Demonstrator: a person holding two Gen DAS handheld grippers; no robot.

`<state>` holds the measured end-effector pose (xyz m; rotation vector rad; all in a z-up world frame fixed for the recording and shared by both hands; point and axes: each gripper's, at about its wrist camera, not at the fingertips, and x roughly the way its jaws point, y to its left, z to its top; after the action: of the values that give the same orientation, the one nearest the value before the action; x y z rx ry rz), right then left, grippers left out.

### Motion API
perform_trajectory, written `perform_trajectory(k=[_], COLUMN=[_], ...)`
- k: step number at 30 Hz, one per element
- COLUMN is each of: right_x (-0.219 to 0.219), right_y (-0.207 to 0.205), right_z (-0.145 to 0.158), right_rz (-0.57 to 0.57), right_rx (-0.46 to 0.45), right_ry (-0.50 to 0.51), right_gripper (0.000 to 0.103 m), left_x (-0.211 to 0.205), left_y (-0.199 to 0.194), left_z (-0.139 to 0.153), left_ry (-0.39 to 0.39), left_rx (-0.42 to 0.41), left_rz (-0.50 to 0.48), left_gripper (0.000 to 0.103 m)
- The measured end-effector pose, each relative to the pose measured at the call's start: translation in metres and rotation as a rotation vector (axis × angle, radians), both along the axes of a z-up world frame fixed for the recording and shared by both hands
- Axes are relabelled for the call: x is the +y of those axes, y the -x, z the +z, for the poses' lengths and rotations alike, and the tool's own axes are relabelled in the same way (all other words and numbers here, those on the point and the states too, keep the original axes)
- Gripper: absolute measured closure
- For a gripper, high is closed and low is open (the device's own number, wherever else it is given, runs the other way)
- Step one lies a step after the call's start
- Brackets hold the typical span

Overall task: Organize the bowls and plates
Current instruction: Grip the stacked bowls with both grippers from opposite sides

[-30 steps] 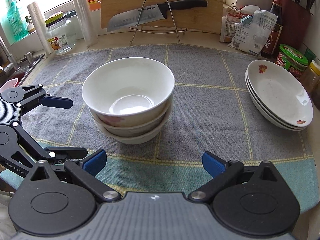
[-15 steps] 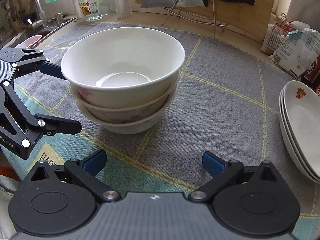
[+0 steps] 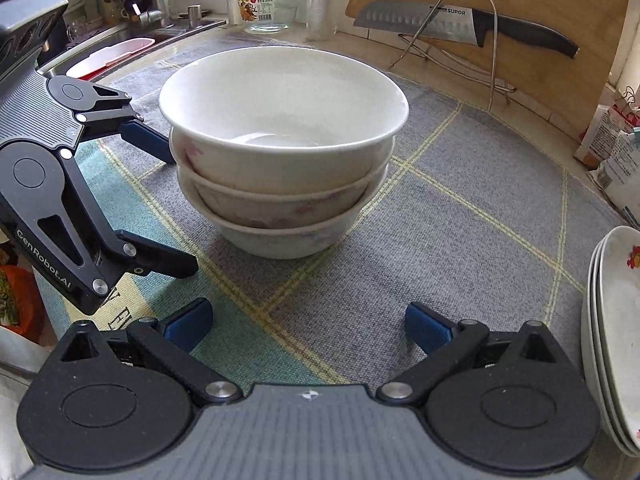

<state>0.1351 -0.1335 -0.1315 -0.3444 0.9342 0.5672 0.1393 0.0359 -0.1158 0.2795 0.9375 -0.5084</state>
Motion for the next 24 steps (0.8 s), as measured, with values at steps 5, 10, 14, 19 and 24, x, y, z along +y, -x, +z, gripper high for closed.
perform_trajectory(k=[5, 10, 14, 19, 24], right_x=[-0.011, -0.012, -0.006, 0.001, 0.01], right_y=[0.008, 0.012, 0.007, -0.002, -0.004], right_z=[-0.004, -0.004, -0.003, 0.0, 0.011], right_rz=[0.033, 0.029, 0.004, 0.017, 0.09], right_rx=[-0.06, -0.074, -0.06, -0.014, -0.045], right_ry=[-0.048, -0.051, -0.035, 0.0, 0.04], right_gripper=[0.0, 0.0, 0.0, 0.0, 0.0], left_x=[0.005, 0.007, 0.007, 0.012, 0.016], left_y=[-0.003, -0.007, -0.015, -0.027, -0.04], left_z=[-0.001, 0.0, 0.0, 0.0, 0.004], left_ry=[0.031, 0.058, 0.065, 0.067, 0.048], left_rx=[-0.046, -0.08, -0.083, -0.087, -0.105], left_rz=[-0.123, -0.214, -0.302, -0.443, -0.575], left_gripper=[0.0, 0.0, 0.0, 0.001, 0.003])
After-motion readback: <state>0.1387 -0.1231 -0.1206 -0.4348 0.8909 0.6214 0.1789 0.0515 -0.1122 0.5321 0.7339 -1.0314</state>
